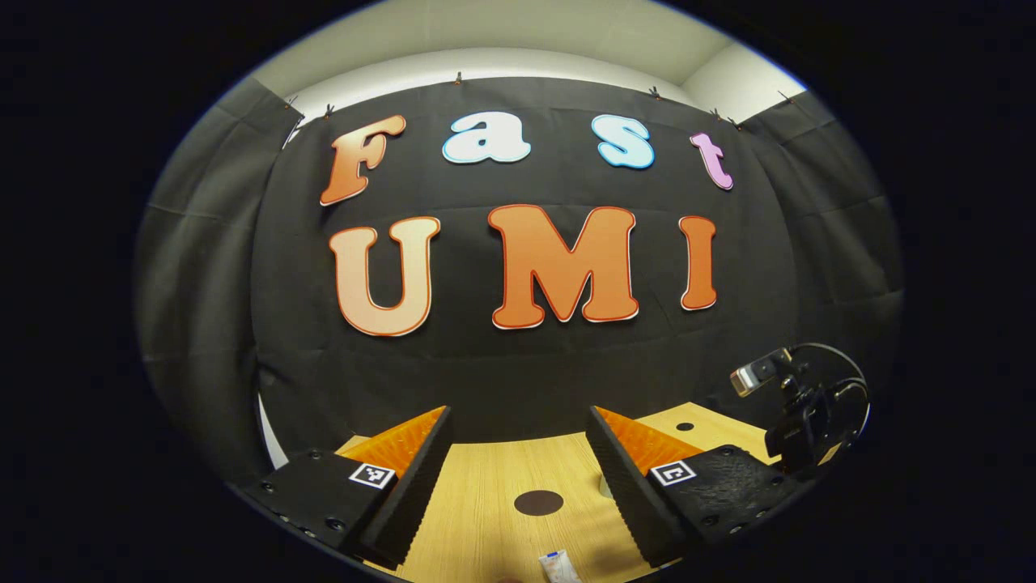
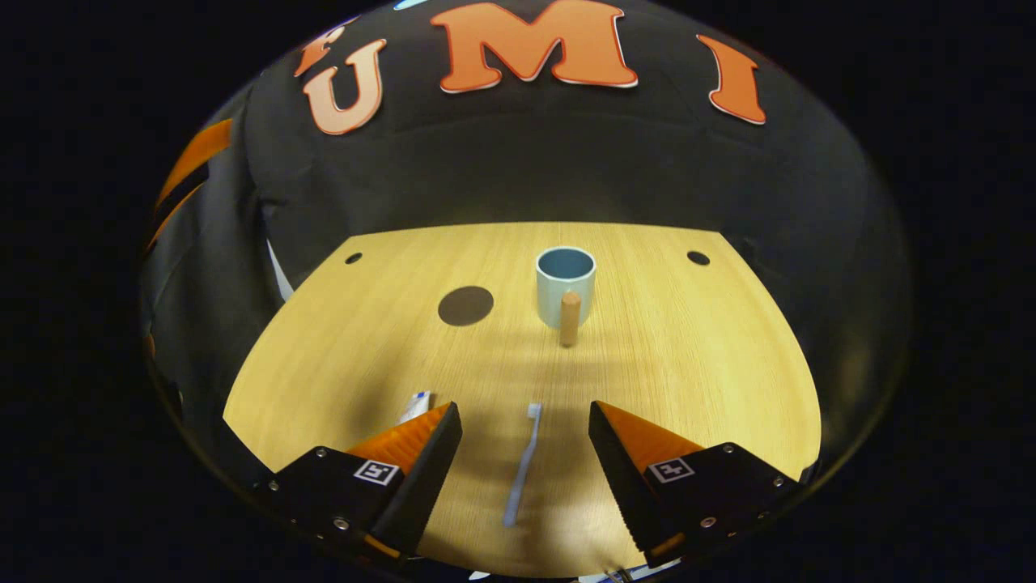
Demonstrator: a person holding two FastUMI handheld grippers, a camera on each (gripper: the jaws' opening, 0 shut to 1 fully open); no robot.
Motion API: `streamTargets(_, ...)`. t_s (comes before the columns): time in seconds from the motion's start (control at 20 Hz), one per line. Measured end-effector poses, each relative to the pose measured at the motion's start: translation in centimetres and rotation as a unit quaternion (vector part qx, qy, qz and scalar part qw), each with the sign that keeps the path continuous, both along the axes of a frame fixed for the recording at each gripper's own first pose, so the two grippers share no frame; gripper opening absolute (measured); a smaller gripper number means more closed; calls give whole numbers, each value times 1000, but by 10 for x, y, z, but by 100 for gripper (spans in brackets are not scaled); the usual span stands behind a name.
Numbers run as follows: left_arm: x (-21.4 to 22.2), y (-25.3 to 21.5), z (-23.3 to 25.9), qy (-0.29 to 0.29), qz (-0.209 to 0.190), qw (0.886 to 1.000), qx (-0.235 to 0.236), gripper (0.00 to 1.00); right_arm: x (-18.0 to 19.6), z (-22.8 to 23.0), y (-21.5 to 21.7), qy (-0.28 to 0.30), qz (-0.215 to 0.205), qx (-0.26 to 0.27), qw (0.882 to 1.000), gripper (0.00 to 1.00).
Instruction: Put the toothbrush and toothpaste on the desktop into the cup, then pick up the cup and place it on the coaster on the desktop.
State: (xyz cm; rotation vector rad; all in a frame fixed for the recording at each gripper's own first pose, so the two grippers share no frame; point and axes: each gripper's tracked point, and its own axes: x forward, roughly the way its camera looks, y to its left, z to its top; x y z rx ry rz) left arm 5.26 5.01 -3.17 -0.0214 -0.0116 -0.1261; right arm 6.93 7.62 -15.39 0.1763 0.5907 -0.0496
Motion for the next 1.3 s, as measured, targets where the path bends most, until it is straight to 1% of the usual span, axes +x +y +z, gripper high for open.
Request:
streamTargets(0.1, 10, 7, -10, 9, -10, 1000, -3, 98, 3, -12, -1, 29, -14, -7, 999, 94)
streamTargets(0.25, 22, 17, -25, 21, -25, 999, -6, 98, 11, -34, 5, 70, -32, 5, 997, 90)
streamTargets(0.35, 28, 24, -37, 33, -31, 999, -4, 98, 15, -47, 5, 97, -38, 4, 995, 87)
streamTargets(0.4, 30, 28, -43, 40, -32, 999, -4, 98, 15, -54, 7, 111, -36, 4, 993, 83)
streamTargets(0.45, 31, 31, -46, 47, -32, 998, -4, 98, 16, -61, 8, 125, -35, 4, 992, 81)
streamTargets(0.55, 32, 37, -53, 57, -27, 998, 3, 98, 14, -73, 13, 153, -29, 17, 988, 77)
streamTargets(0.6, 34, 40, -55, 59, -25, 998, 6, 98, 14, -78, 19, 164, -22, 33, 986, 74)
streamTargets(0.65, 35, 44, -57, 60, -19, 998, 9, 98, 15, -85, 23, 175, -21, 46, 983, 72)
streamTargets(0.7, 35, 48, -59, 63, -13, 998, 11, 98, 15, -93, 24, 188, -21, 55, 980, 69)
streamTargets(0.8, 33, 55, -61, 69, 3, 998, 10, 98, 15, -103, 25, 208, -18, 65, 976, 65)
streamTargets(0.9, 30, 61, -66, 77, 20, 997, 5, 98, 13, -113, 23, 229, -12, 57, 972, 54)
streamTargets(0.95, 28, 63, -68, 82, 28, 996, 2, 98, 13, -117, 23, 239, -10, 55, 969, 52)
streamTargets(1.0, 25, 65, -69, 87, 34, 996, -1, 98, 11, -120, 23, 248, -7, 55, 967, 46)
streamTargets(1.05, 23, 65, -71, 92, 40, 995, -4, 98, 10, -121, 22, 256, -4, 52, 965, 42)
streamTargets(1.1, 21, 66, -73, 94, 44, 995, -5, 98, 8, -123, 24, 263, 0, 51, 964, 36)
streamTargets(1.15, 20, 67, -74, 96, 48, 994, -5, 98, 7, -125, 24, 270, 2, 51, 961, 35)
streamTargets(1.2, 17, 69, -74, 97, 51, 994, -5, 98, 5, -127, 25, 278, 3, 51, 959, 26)
streamTargets(1.3, 14, 68, -76, 101, 55, 993, -4, 98, 5, -130, 22, 296, 6, 42, 954, 19)
